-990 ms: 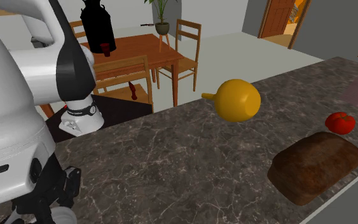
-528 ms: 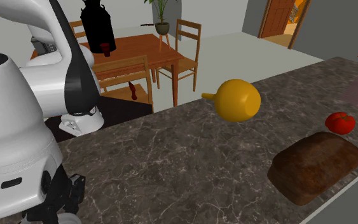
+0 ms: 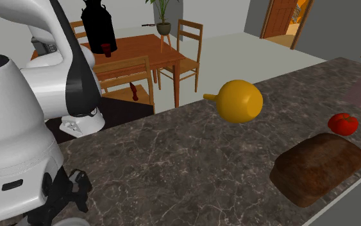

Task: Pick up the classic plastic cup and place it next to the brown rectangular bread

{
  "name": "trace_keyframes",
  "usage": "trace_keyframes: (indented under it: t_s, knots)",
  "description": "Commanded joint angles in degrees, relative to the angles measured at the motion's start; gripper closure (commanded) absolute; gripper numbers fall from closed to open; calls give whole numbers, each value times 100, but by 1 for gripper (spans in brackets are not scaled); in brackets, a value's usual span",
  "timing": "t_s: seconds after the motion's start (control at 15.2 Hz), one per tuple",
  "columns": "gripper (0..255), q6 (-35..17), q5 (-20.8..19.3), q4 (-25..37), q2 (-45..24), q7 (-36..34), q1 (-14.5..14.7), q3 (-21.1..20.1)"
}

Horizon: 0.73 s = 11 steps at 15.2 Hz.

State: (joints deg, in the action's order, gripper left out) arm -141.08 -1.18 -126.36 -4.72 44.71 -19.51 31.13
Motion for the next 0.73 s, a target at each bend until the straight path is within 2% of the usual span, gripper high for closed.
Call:
trace_keyframes:
  t_s: [0.0,0.13,0.4,0.66]
  knots:
    - [0,0,0,0,0,0,0,0]
    - [0,0,0,0,0,0,0,0]
    - [0,676,-431,147,601,-303,77,0]
    - [0,676,-431,147,601,-303,72,-5]
